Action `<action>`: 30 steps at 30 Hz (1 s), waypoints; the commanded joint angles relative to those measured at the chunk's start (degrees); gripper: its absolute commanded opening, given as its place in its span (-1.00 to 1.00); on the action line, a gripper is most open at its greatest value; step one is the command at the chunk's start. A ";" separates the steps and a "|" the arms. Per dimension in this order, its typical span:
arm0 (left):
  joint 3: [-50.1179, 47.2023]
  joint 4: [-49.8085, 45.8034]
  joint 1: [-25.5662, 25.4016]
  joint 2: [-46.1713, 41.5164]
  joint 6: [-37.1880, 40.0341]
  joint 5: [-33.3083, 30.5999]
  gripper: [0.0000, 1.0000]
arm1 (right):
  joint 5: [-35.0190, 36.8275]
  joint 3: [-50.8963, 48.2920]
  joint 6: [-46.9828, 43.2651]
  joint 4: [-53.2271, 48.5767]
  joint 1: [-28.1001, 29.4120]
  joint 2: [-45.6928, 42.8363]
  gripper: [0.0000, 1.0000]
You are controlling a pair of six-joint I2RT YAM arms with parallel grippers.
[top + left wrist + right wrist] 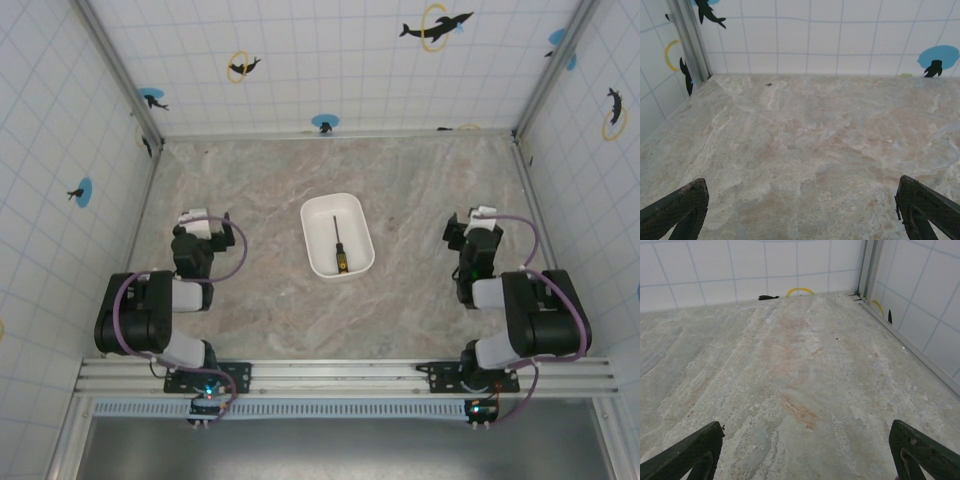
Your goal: Put the screwdriver in the bin
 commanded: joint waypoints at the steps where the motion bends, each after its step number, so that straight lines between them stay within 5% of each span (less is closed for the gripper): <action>1: -0.25 2.90 0.37 0.84 0.85 1.23 0.95 | 1.37 2.46 0.72 -0.14 -0.71 0.00 0.87; 3: -0.26 2.67 0.37 0.70 0.68 0.96 0.95 | 1.39 2.40 0.73 0.22 -0.72 0.20 0.97; 30: -0.10 2.34 -0.40 0.59 0.94 -0.62 0.95 | 0.68 2.57 0.86 -0.12 -1.07 0.15 0.97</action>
